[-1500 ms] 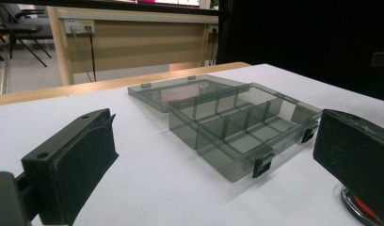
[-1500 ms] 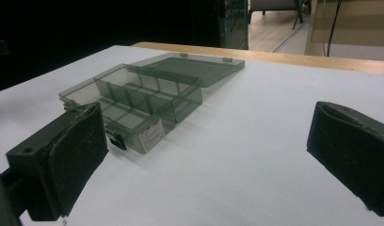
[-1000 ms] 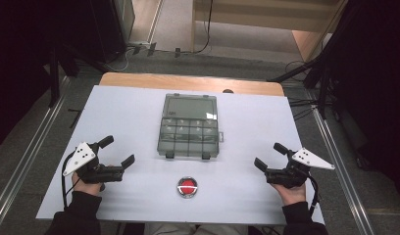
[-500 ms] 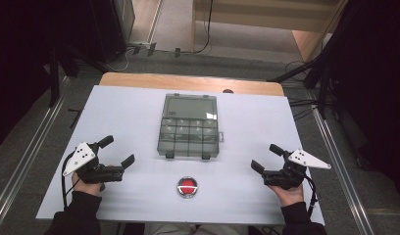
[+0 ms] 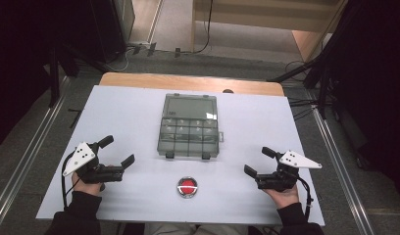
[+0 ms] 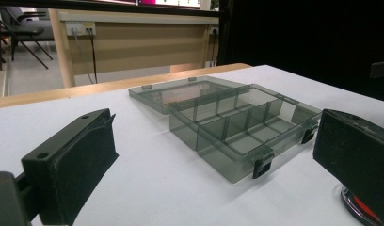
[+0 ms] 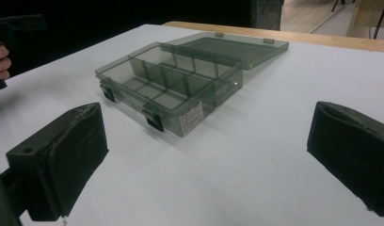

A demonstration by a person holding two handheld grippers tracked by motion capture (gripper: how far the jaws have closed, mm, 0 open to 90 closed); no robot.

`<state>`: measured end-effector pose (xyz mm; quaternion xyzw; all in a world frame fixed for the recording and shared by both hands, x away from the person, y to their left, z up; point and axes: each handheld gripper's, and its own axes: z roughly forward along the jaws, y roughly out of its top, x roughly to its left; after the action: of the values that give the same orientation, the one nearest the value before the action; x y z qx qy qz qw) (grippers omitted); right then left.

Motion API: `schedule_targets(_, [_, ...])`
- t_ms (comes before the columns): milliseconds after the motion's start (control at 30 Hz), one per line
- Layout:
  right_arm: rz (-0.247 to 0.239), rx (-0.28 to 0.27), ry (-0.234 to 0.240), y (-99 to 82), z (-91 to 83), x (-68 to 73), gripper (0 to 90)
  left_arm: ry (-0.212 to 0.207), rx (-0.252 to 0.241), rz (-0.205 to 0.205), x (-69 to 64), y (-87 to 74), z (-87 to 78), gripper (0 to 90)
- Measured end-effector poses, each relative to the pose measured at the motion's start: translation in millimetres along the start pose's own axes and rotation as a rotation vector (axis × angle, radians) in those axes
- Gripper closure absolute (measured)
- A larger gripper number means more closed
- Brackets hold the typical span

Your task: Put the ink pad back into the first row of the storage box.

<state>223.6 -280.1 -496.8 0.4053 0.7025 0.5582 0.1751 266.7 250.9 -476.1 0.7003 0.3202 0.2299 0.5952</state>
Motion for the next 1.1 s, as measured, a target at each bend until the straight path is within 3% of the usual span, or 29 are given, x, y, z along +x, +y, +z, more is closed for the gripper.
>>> schedule_targets(833, [-0.055, 0.107, 0.076, -3.9, 19.7, 14.8, 0.0, -0.004, 0.007, 0.002, -0.2, -0.4, 0.6, 0.0])
schedule_targets(1100, [-0.077, 0.159, 0.119, -0.9, 29.1, 27.0, 0.0, -0.003, 0.007, 0.004, -0.3, -0.4, 0.4, 0.0])
